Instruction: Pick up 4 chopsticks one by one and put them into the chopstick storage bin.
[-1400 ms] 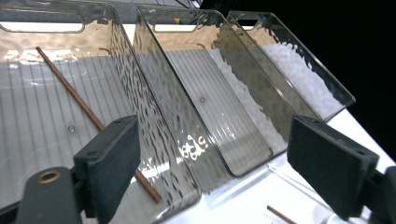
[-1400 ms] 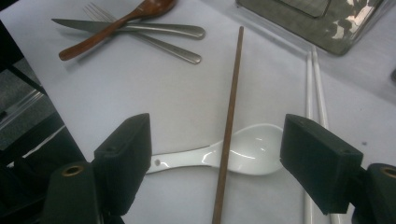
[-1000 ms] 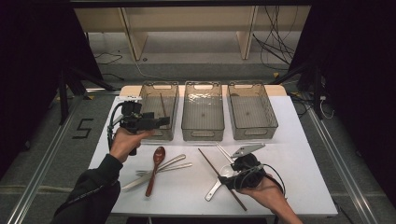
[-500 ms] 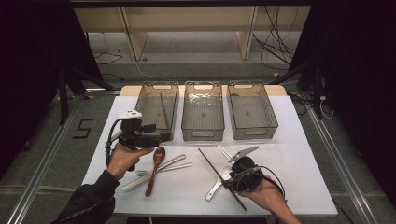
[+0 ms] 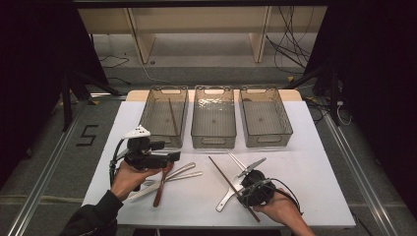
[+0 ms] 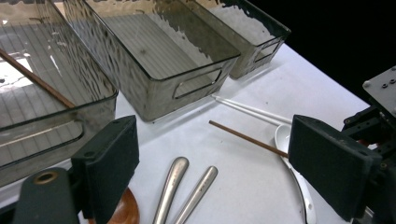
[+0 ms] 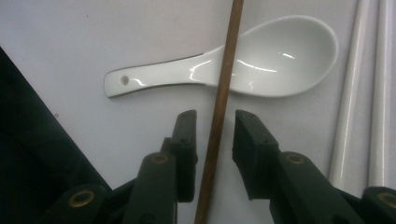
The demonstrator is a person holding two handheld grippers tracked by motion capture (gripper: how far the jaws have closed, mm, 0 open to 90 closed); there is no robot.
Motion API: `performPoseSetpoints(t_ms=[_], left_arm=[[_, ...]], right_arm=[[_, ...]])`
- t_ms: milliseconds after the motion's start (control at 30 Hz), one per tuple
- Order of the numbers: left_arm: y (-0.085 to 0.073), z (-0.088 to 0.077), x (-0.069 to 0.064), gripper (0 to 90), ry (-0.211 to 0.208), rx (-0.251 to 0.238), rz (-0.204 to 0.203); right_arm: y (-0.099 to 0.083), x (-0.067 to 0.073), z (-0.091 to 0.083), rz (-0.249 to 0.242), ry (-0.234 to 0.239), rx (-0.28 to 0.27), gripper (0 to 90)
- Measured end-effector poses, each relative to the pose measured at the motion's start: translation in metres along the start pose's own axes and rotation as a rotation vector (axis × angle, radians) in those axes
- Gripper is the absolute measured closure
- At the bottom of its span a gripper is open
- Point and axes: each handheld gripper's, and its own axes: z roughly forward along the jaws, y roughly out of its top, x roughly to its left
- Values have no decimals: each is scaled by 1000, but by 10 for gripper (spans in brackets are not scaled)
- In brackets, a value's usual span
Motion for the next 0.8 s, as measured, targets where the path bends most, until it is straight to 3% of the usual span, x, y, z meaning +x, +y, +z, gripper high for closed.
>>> performPoseSetpoints(t_ms=[267, 800], left_arm=[[-6, 0, -4, 157, 2, 15, 10], [-12, -3, -8, 157, 13, 25, 23]], right_arm=[[-1, 2, 5, -13, -12, 39, 757], [-2, 2, 9, -31, -28, 68, 839]])
